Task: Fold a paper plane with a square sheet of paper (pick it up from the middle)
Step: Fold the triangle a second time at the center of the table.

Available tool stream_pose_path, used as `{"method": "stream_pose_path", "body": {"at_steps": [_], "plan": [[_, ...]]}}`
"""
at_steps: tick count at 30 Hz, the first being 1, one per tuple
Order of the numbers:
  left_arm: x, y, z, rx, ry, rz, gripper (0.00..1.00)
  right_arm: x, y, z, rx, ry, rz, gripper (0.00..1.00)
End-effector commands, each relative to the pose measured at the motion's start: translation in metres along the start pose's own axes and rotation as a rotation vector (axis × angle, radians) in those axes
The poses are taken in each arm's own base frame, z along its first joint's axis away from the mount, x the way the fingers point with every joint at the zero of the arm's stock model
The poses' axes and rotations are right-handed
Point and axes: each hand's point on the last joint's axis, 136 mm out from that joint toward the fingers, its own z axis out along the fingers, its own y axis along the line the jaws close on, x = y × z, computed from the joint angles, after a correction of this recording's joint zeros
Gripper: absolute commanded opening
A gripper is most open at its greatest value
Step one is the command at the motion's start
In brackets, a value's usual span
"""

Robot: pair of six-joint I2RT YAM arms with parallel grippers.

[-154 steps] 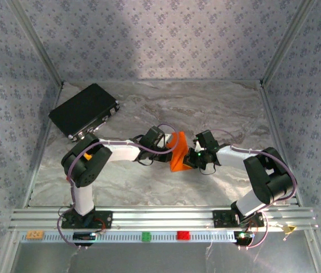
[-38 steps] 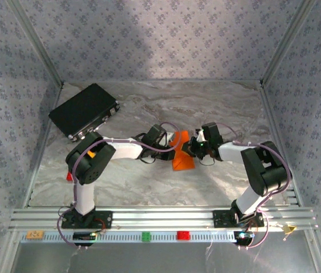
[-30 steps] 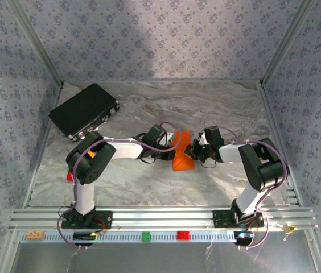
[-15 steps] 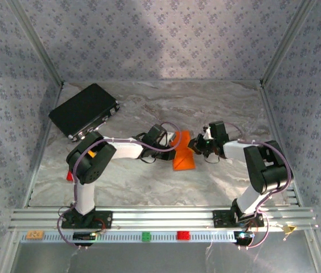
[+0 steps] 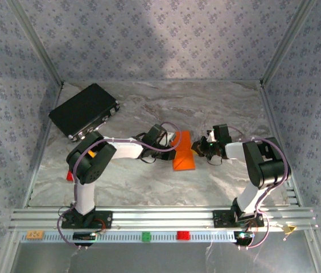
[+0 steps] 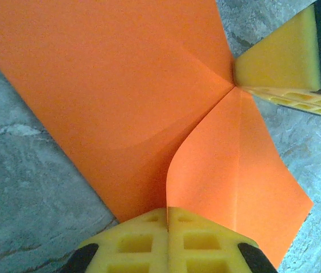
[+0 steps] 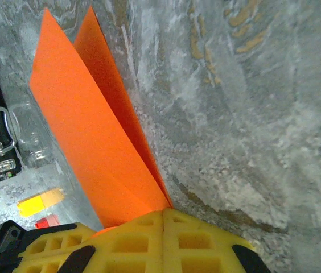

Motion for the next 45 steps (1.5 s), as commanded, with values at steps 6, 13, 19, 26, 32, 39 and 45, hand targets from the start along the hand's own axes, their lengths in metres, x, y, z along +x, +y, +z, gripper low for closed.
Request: {"method": "stream_pose_path", "body": {"at_steps": [6, 13, 19, 26, 32, 39, 45], "plan": [[0.023, 0.017, 0.006, -0.048, 0.088, -0.04, 0.0, 0.0, 0.026, -0.016, -0.016, -0.017, -0.049, 0.02], [0.023, 0.017, 0.006, -0.046, 0.088, -0.042, 0.0, 0.024, 0.038, 0.004, -0.038, 0.055, -0.078, 0.02], [0.023, 0.017, 0.006, -0.047, 0.086, -0.042, 0.0, 0.034, 0.01, 0.017, 0.031, 0.083, -0.052, 0.02], [-0.001, -0.001, -0.005, 0.002, 0.026, -0.073, 0.07, 0.041, -0.024, 0.017, 0.101, 0.088, -0.015, 0.01], [-0.02, -0.01, -0.031, -0.038, -0.016, -0.085, 0.35, 0.04, -0.025, 0.016, 0.106, 0.083, -0.012, 0.01], [-0.033, -0.031, -0.063, -0.01, -0.077, -0.083, 0.44, 0.04, -0.027, 0.016, 0.111, 0.079, -0.01, 0.01], [-0.026, -0.066, -0.05, 0.134, 0.002, -0.059, 0.14, 0.04, -0.027, 0.016, 0.111, 0.077, -0.007, 0.01]]}}
